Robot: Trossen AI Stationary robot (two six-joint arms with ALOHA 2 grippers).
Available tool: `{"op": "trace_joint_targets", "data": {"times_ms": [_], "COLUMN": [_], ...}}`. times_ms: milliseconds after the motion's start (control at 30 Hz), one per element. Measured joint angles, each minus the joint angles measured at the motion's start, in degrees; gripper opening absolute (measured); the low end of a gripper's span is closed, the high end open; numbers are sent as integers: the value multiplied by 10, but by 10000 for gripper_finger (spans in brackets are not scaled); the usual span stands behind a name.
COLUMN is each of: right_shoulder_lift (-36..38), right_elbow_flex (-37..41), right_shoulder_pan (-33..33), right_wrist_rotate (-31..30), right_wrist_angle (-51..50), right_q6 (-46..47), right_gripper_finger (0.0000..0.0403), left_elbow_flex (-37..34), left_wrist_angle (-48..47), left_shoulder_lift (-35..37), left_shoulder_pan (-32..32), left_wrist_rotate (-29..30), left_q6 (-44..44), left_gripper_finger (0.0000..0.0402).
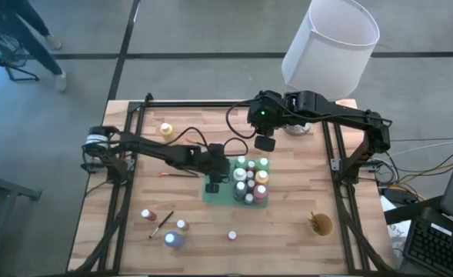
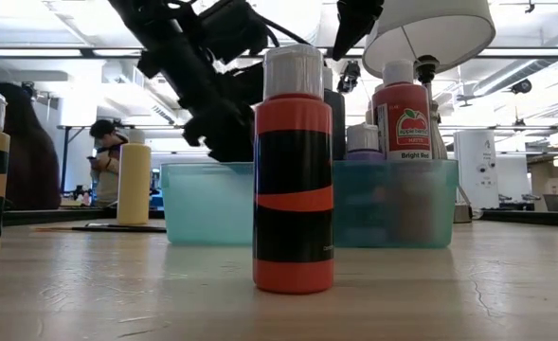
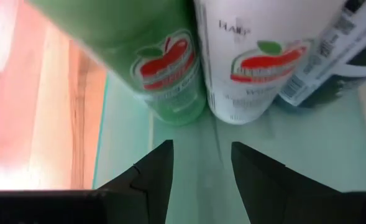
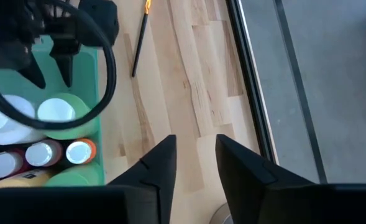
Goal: Pick & Place Paint Supplies
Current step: Put the orange paint bottle into the green bin
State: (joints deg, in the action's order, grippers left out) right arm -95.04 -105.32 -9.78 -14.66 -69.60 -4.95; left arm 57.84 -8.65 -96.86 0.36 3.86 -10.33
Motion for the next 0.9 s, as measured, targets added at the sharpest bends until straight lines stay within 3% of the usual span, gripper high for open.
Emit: {"op": "trace_joint_targets", "data": {"times_ms": [233,600,900], "right_shoulder_lift": [0,0,0], "right_elbow_flex": [0,0,1], "right_shoulder_pan": [0,0,0], "right_wrist_rotate": [0,0,0], "right_wrist_angle": [0,0,0], "right_q6": [0,5,5], "right_gripper_finger": [122,145,163], "left_elbow_flex": [0,0,0], "left_wrist_angle": [-76,-196,-262], "left_shoulder_lift": [61,246,373], "left_shoulder_pan": [-2,-2,-1], "left_wrist_rotate": [0,2,37], "left_q6": [34,78,91], "left_gripper_finger": [168,168,168]}}
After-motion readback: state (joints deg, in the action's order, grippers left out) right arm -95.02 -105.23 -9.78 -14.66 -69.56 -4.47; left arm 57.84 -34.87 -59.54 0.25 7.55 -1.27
